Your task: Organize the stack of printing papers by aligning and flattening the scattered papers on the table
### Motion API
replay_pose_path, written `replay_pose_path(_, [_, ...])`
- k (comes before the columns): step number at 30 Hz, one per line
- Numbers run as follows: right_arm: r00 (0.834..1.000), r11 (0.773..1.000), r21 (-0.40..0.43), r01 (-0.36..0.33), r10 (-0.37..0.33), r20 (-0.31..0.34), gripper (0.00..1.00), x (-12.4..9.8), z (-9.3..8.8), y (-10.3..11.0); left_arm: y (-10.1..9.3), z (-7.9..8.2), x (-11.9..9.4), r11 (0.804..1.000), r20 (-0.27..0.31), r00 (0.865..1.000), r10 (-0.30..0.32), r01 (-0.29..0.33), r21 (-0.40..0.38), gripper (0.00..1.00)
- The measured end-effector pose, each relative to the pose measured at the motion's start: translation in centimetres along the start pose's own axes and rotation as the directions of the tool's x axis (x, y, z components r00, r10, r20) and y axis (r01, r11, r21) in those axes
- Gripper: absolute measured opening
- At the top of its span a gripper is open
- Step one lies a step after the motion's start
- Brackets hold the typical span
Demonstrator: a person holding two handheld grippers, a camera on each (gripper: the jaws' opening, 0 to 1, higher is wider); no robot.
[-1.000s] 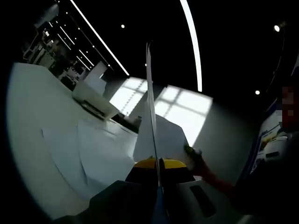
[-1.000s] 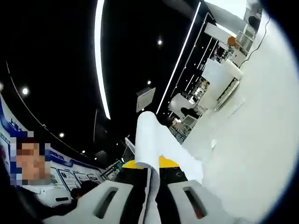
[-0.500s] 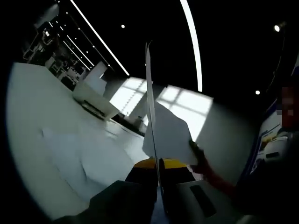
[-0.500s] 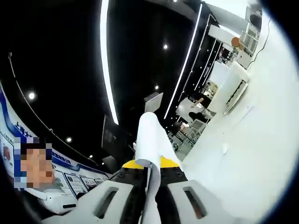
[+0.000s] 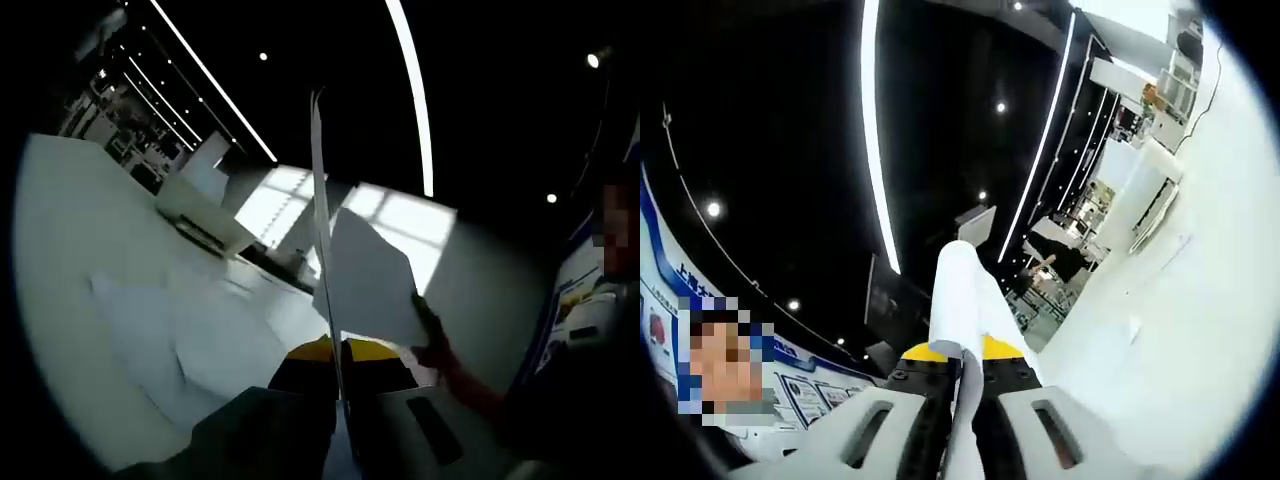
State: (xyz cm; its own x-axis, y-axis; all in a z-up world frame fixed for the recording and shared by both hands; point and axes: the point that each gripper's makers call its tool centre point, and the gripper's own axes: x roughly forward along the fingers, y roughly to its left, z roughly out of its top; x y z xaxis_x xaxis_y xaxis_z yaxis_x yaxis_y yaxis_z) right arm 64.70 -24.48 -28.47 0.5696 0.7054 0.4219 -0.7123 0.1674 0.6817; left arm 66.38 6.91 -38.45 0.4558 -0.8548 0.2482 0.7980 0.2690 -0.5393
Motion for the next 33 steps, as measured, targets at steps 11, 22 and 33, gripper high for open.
replay_pose_path(11, [0.996,0.995,0.018,-0.093,0.093,-0.001,0.01,1.1,0.3,3.1,0.2,0.0,0.0,1.000,0.000,1.000,0.000,0.000,-0.002,0.06])
replay_pose_path(22, [0.994,0.996,0.036,-0.080,0.083,-0.065,0.01,1.9,-2.0,2.4,0.0,0.0,0.0,1.000,0.000,1.000,-0.003,0.003,-0.004,0.06])
replay_pose_path(33, [0.993,0.992,0.090,-0.084,0.091,-0.077,0.01,3.2,-4.7,2.2,-0.4,-0.2,0.2,1.000,0.002,1.000,0.000,0.000,0.001,0.06])
